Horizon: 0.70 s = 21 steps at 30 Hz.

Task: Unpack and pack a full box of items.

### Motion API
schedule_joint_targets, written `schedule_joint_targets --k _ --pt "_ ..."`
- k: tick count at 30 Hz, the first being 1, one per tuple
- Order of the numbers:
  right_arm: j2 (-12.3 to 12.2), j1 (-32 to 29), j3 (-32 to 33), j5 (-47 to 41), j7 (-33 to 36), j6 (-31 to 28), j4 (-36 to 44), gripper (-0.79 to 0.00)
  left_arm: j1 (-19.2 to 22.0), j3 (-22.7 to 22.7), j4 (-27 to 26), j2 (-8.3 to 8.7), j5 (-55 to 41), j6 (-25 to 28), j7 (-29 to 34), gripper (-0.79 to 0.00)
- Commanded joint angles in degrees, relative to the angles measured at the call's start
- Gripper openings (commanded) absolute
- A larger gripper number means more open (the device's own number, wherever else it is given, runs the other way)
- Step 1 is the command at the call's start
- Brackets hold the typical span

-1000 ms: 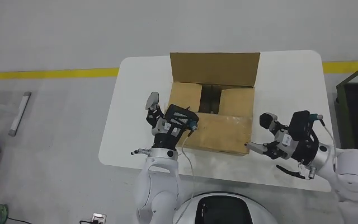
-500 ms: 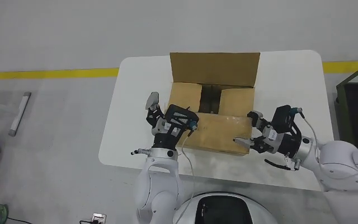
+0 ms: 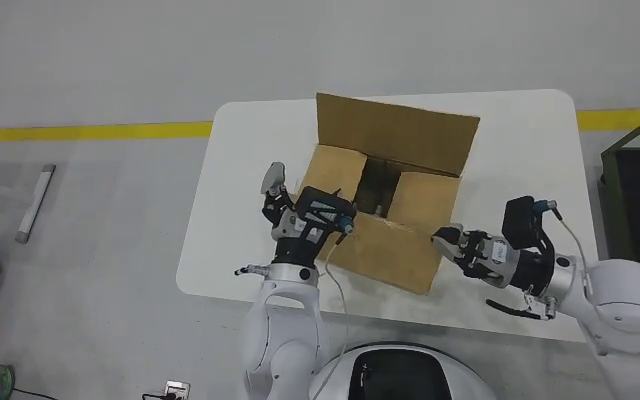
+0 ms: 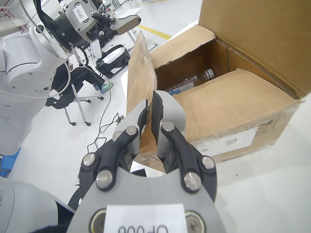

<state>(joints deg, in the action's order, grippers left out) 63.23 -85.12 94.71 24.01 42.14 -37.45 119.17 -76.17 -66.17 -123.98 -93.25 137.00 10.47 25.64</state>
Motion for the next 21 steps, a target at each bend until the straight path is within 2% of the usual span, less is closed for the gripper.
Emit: schedule_joint_targets --k 1,5,11,17,21 --pt "-0.2 -0.1 0.6 0.3 -0.1 -0.8 0.6 -0.785 0.7 0.4 0.0 -0.04 0.0 0.2 0.3 0.000" --pt "-0.6 -0.1 2.8 3.9 -1.5 -3.4 2.6 -0.785 3.1 1.5 0.3 -0.21 0.0 0.9 1.6 0.000" --pt "-0.9 0.4 6.7 17.2 -7.7 -9.0 7.0 -0.785 8.1 2.8 1.7 -0.61 0.9 3.7 5.8 0.000" --pt "-0.8 -0.8 7.9 33.4 -18.6 -12.6 10.2 -0.785 12.4 4.2 4.5 -0.77 4.6 8.8 9.3 0.000" --pt "-0.6 -3.2 7.6 42.3 -26.3 -11.9 11.1 -0.785 12.4 4.8 5.2 -0.72 5.8 11.6 10.5 0.000"
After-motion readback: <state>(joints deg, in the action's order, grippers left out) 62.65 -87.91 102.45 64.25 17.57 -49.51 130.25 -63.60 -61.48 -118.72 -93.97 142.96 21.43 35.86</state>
